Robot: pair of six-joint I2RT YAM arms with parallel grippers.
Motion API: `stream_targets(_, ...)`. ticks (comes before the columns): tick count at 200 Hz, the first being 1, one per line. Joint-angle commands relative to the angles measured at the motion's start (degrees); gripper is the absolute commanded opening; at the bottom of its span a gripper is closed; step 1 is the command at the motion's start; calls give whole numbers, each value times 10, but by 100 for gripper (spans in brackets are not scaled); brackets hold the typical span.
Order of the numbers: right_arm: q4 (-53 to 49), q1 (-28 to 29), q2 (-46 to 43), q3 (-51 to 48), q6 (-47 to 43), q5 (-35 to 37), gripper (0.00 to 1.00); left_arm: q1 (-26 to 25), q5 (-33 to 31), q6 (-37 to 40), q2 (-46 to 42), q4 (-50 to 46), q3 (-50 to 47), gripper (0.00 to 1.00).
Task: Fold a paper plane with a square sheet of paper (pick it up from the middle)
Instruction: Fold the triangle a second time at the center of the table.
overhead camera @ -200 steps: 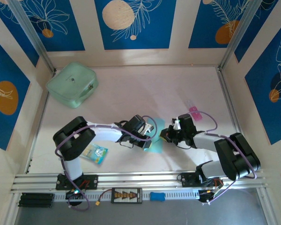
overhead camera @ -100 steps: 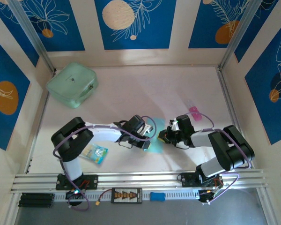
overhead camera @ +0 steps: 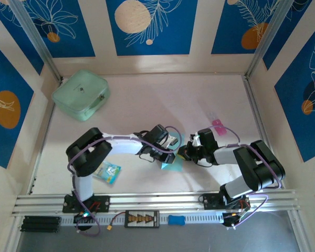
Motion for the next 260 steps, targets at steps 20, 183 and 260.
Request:
stream_targets(20, -53, -6, 20, -14, -16, 31, 1, -2, -15, 20, 3, -55, -13, 11)
stream_targets(183, -143, 29, -135, 29, -5, 47, 2, -2, -27, 10, -41, -31, -68, 14)
stream_targets(260, 0, 107, -11, 38, 75, 52, 0, 2, -29, 5, -45, -22, -73, 14)
